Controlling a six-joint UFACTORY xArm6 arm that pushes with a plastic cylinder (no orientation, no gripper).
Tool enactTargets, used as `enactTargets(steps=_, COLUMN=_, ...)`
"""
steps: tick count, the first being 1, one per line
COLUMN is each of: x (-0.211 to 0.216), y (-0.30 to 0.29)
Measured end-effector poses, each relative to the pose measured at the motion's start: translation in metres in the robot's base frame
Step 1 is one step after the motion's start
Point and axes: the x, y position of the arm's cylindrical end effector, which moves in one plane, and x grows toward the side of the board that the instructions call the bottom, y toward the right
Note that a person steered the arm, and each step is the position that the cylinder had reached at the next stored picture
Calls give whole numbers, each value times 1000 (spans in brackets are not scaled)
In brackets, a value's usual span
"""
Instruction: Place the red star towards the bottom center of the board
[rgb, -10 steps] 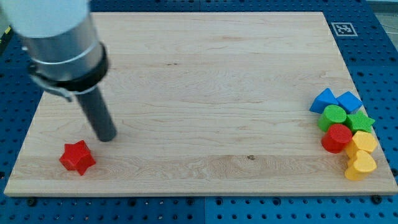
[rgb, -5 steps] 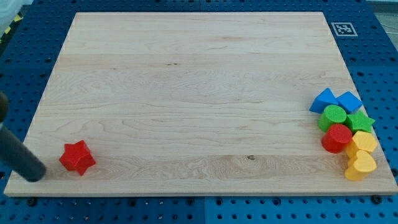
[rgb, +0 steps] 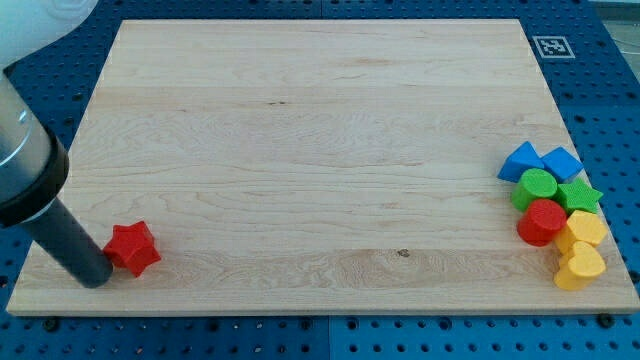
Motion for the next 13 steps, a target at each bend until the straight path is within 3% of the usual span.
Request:
enactTargets(steps=6, x=-49, y=57)
enactTargets(steps=11, x=-118, y=194)
enactTargets(steps=13, x=-127, y=248)
